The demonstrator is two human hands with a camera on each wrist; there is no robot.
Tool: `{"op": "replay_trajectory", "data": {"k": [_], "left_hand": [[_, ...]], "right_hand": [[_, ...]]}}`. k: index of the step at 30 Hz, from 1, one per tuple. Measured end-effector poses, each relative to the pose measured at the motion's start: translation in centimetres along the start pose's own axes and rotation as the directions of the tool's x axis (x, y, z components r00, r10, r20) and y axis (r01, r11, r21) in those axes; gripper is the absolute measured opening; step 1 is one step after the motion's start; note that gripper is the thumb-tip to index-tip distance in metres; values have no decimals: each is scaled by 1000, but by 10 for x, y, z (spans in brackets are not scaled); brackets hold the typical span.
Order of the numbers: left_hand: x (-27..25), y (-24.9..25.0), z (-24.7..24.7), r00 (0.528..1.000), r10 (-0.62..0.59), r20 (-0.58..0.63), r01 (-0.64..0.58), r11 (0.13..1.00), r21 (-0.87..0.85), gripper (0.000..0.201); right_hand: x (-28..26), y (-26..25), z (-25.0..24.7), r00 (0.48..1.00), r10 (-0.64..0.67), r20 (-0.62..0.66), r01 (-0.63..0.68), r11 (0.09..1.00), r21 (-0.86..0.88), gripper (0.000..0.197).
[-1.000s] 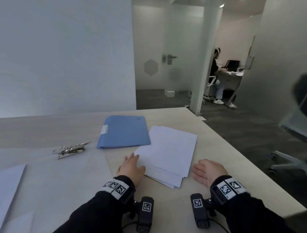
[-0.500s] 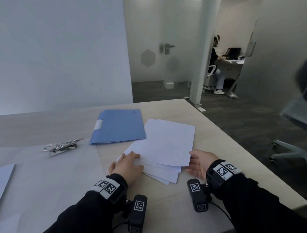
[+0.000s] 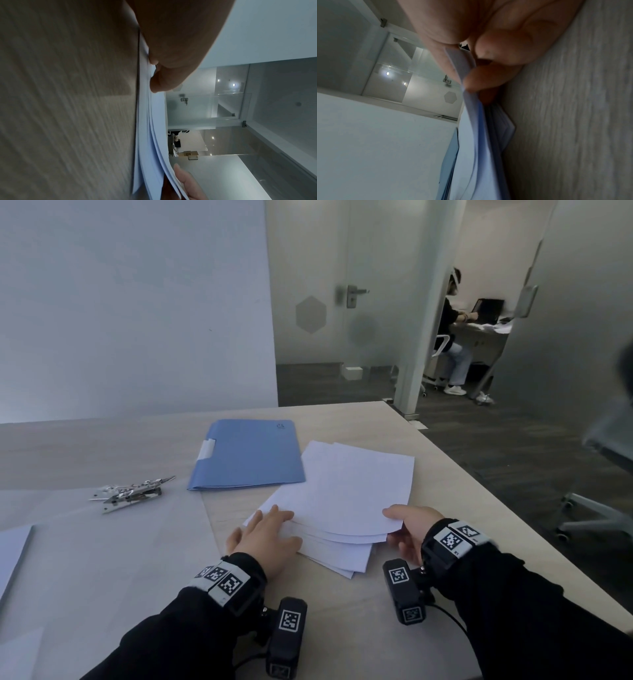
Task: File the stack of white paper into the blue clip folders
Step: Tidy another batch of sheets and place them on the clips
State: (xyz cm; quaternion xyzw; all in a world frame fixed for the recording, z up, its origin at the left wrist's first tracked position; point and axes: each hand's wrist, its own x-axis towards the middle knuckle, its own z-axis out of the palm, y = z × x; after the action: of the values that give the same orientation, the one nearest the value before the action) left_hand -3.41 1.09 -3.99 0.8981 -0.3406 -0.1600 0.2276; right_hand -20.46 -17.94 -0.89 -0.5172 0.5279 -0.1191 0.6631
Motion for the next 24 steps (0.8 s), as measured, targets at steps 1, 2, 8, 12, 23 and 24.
{"op": "replay_trajectory", "data": {"k": [1,2,8,12,23,24], "left_hand": [[0,0,0,1000,0,3,0,1000,5,56],[0,0,0,1000,3,9,-3,1000,9,56],[3,-7,1,1000,15,22,-14,998,-53,52],[3,-9,3,1000,10,18,-8,997,-74,54],[1,-7,-1,998,45,36,-42,996,-77,51],[1,-8,-2,998,50,41,-47,996,-77,51]], "right_hand": [[0,0,0,1000,1,-1,-1,1000,-4,17],[1,1,0,1000,0,-3,0,1000,-9,17],[4,3,2,999,-34,-35,33,999,-36,18],[5,5,1,997,-61,-48,58,997,-49,16],[3,8,-5,995,-65,-79,58,994,-91,17],[3,8,-6,995,-61,-77,54,995,-85,17]]}}
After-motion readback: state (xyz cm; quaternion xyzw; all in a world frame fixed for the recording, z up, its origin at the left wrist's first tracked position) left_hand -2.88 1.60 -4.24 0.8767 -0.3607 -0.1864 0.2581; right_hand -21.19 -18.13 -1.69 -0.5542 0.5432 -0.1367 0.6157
